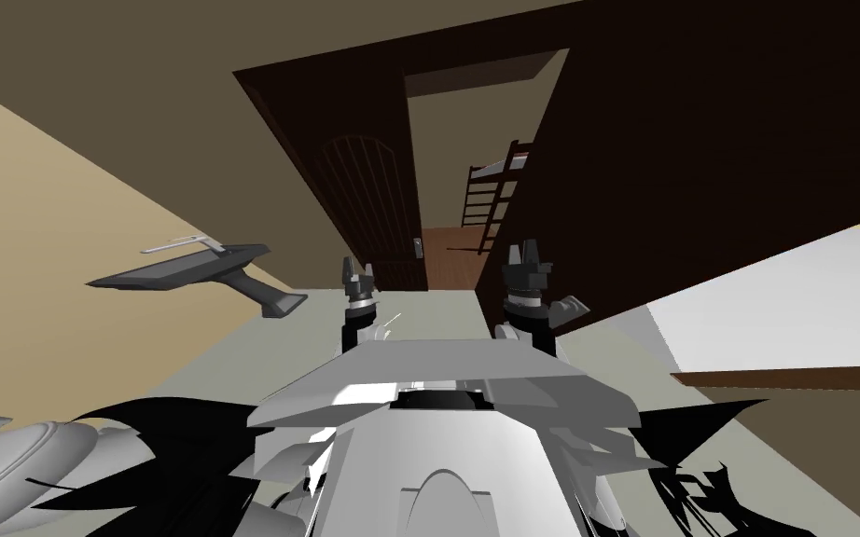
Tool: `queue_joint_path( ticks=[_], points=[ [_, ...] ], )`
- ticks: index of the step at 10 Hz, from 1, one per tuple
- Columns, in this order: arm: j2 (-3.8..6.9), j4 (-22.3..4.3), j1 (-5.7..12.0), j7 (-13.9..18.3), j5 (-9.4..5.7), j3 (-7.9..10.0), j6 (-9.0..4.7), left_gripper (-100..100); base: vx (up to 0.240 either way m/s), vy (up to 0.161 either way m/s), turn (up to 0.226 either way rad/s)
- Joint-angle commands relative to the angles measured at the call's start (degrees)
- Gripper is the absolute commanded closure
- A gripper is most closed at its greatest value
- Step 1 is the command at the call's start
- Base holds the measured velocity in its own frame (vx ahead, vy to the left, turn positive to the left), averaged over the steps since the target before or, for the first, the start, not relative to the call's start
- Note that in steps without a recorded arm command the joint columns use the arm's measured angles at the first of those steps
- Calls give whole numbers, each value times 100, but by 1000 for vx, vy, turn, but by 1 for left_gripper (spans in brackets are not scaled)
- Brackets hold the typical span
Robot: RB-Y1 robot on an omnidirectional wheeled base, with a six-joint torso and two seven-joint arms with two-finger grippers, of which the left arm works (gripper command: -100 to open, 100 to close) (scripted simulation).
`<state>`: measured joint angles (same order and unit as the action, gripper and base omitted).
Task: Pull the door open
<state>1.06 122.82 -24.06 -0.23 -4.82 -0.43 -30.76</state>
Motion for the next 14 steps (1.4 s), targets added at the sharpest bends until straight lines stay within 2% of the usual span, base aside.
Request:
queue_joint_path(
  ticks=[1, 14],
  points=[
    [95, -187, 75, 44, -23, 59, 98, -100, 136, -14, -50],
    [365, -1781, 789, 113, 8, 175, 592, -100, 103, -6, -39]
  ],
)
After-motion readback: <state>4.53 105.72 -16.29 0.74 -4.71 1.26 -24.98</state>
